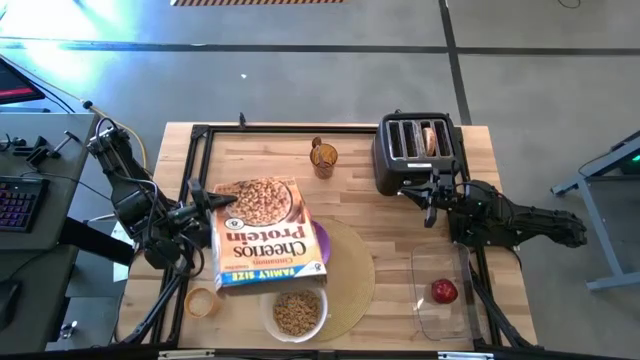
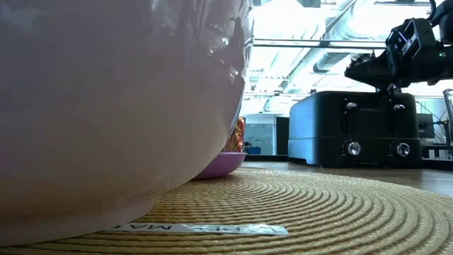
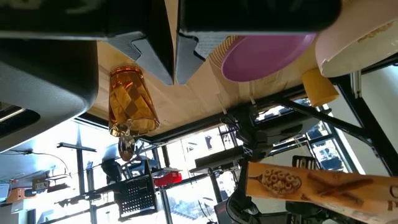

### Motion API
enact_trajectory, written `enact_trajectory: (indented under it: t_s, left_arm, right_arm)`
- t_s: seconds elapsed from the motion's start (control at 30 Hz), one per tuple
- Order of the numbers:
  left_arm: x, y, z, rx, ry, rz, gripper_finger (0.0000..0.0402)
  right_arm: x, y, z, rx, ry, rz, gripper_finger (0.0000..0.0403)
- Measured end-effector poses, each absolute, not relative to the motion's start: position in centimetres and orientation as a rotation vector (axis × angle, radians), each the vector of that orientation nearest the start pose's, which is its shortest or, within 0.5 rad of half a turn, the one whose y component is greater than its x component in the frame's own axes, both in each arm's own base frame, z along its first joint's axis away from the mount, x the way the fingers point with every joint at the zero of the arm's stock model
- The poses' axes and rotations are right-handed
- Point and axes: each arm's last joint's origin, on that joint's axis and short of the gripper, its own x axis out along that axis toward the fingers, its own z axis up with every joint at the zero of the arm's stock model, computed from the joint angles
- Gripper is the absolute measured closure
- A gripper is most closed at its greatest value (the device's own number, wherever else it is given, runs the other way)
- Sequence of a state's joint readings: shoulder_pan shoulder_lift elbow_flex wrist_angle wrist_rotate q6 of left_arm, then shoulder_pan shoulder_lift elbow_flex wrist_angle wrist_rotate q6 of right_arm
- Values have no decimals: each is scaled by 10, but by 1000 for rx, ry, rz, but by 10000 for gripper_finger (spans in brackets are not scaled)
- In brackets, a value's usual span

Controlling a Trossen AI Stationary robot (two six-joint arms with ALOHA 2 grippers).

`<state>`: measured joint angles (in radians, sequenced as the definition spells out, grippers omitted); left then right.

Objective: Arrange a breakfast setting
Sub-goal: Pour the cereal from the cereal box into the white bowl

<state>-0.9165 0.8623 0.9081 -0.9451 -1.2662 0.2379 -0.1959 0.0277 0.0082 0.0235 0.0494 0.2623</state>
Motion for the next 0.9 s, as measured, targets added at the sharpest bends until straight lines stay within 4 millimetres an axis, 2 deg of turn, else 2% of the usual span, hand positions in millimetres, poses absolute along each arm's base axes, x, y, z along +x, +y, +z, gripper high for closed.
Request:
enact_trajectory:
  t_s: [0.57,0.9]
  left_arm:
    - [106,-92,315,687,390,354,252]
    - [106,-90,317,500,300,470,252]
  right_arm:
    - [97,-21,166,260,-36,-243,402]
    - [97,-21,166,263,-36,-243,402]
